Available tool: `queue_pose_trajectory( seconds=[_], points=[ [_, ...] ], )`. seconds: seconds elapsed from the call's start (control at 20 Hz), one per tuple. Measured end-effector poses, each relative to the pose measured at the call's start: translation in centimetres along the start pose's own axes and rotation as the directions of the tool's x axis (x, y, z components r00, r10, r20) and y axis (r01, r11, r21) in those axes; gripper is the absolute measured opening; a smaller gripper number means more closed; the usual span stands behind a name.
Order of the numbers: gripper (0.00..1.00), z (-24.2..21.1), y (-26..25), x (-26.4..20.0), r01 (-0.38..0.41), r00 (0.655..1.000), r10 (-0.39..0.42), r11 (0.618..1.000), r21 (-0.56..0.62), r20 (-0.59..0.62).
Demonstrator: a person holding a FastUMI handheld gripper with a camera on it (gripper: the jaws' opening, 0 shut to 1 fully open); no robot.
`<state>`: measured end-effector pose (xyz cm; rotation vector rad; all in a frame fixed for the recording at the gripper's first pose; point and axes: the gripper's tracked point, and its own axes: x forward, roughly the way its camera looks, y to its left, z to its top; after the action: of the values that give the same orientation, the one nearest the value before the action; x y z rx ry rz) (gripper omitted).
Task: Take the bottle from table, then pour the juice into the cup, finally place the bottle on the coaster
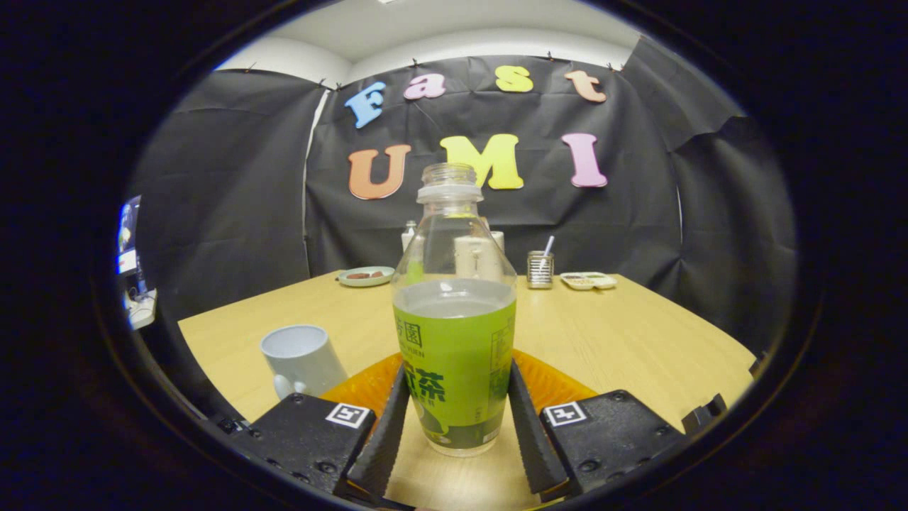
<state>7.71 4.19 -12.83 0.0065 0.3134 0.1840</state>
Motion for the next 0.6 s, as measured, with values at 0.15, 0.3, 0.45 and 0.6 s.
queue_pose_trajectory(
  seconds=[0.15, 0.3, 0.45, 0.6],
  points=[
    [0.74, 1.0, 0.8, -1.1, -0.025, 1.000, 0.025, 0.999, -0.044, 0.012],
    [0.74, 2.6, 0.8, -2.5, -0.036, 0.999, 0.037, 0.999, -0.037, 0.036],
    [0.74, 3.8, 0.4, -3.4, -0.022, 0.999, 0.025, 0.998, -0.066, 0.042],
    [0.74, 5.3, -0.9, -3.8, 0.025, 0.999, -0.017, 0.985, -0.172, 0.048]
  ],
)
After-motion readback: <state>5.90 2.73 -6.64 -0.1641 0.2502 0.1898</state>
